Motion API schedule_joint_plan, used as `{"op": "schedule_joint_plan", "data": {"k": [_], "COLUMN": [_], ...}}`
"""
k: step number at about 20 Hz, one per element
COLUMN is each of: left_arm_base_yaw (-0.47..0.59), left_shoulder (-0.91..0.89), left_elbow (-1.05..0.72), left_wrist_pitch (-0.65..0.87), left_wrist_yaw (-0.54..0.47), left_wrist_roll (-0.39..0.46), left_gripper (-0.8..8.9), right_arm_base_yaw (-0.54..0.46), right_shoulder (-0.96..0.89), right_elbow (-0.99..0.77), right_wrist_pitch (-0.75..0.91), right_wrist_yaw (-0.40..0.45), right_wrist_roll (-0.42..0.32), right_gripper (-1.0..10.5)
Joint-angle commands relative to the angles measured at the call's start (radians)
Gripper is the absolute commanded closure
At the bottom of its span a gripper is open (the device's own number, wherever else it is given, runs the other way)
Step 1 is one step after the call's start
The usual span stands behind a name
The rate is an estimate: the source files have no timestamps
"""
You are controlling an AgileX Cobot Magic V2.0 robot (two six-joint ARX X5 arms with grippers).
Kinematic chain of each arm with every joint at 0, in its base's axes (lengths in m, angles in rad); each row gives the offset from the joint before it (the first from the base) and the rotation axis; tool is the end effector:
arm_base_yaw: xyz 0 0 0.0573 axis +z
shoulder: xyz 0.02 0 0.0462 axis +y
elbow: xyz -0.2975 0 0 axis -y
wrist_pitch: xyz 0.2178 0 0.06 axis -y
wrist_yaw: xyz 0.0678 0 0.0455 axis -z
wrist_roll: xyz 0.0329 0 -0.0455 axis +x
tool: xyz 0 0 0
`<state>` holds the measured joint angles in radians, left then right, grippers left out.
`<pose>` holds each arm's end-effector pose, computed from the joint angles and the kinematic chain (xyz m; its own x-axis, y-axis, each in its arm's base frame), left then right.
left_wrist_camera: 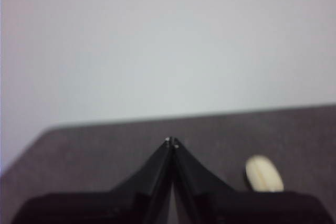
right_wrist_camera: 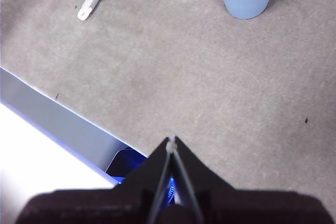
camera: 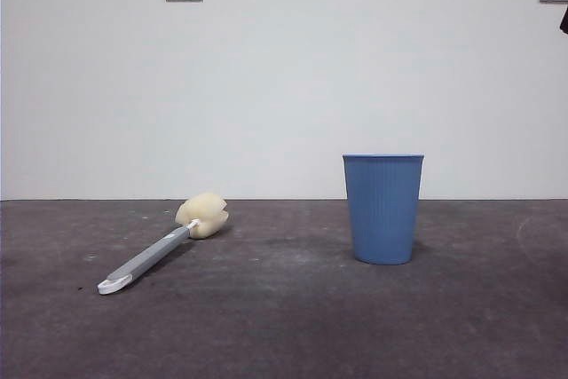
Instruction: Pick up the cup brush,pick up the cup,insert the brush into the cup,clean the cup,put the cup brush back,put the cup back to the fixed position on the table
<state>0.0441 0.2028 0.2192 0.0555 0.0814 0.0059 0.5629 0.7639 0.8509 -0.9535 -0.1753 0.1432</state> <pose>0.0458 -0.0007 0.2342 0.9967 -0.0374 0.0716 0.0367 0.9993 0.0117 0.0661 0.0485 0.3116 0.4461 0.4877 -0.7504 -0.5226 0.8226 0.2240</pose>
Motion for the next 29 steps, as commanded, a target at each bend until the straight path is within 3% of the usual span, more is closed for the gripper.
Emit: {"op": "schedule_joint_plan", "data": {"k": [1,5,11,26,29], "left_arm_base_yaw": [0.004,0.004,0.004,0.003,0.003], "left_shoulder": [-0.049,-0.128,-0.201,-0.201,-0.201], "left_elbow": [-0.101,-0.208,-0.214,-0.214,-0.214], "left_wrist_pitch": [0.014,-0.003,-0.239,-0.235,-0.236], "left_wrist_yaw": [-0.002,-0.002,0.004,-0.001,-0.001], "left_wrist_roll": [-0.053,-0.094,-0.117,-0.115,-0.115], "left_gripper": [8.17,8.17,8.17,8.17,8.17], "right_arm_base_yaw": [0.001,0.001,0.001,0.002,-0.026], "right_shoulder": [-0.001,-0.001,-0.001,-0.001,-0.06], "right_elbow": [0.004,0.004,0.004,0.004,0.001], "right_wrist_pitch": [0.002,0.002,0.002,0.002,0.057], "right_wrist_yaw": [-0.002,-0.002,-0.002,-0.002,0.053], "right_wrist_roll": [0.005,0.006,0.005,0.005,-0.098], "right_gripper": [9.5,9.5,9.5,9.5,9.5]}}
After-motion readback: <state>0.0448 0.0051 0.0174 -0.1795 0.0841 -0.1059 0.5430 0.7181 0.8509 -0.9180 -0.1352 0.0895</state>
